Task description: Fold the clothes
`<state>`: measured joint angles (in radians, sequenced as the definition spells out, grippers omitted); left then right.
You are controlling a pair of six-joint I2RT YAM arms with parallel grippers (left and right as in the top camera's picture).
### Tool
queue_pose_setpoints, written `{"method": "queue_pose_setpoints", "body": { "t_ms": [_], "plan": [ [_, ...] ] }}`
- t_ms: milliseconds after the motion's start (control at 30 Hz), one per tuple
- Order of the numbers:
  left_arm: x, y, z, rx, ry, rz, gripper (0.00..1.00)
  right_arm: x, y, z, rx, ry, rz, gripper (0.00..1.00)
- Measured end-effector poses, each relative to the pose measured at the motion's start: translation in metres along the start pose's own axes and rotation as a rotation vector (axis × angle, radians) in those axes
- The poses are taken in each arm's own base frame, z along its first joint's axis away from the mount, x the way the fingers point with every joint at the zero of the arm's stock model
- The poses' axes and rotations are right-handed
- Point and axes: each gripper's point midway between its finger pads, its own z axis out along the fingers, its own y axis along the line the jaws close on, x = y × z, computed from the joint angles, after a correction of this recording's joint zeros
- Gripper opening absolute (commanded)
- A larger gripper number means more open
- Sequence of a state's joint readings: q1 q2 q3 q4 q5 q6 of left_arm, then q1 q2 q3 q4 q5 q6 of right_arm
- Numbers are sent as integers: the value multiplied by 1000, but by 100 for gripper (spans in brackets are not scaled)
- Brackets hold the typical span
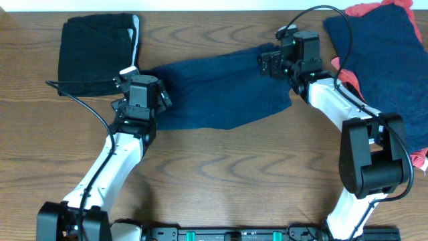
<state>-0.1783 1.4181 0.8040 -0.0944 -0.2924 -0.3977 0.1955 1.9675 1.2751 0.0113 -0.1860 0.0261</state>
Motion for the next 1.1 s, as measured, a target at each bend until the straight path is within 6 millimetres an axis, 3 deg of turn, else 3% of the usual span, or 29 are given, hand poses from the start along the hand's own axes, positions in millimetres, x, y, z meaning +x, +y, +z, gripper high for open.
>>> {"method": "queue_pose_setpoints", "body": {
  "t_ms": [200,233,300,367,533,700,1100],
  "plan": [
    [14,-20,-4,125,73,78,98,9,52,3,-114,46,-116,67],
    [16,-22,-5,142,82,89,98,13,62,3,-132,57,-133,57],
    [21,-27,-5,170,104,107,99,18,79,3,-164,73,-165,26],
    [30,-30,-2,188,138,123,98,23,96,3,-194,86,-186,12],
    [53,-30,11,192,221,149,95,36,121,8,-235,110,-219,8],
    [69,-28,21,179,270,167,94,47,129,23,-250,107,-225,7],
    [69,-31,23,190,268,169,93,30,107,104,-126,-95,-162,5]
  ]
}}
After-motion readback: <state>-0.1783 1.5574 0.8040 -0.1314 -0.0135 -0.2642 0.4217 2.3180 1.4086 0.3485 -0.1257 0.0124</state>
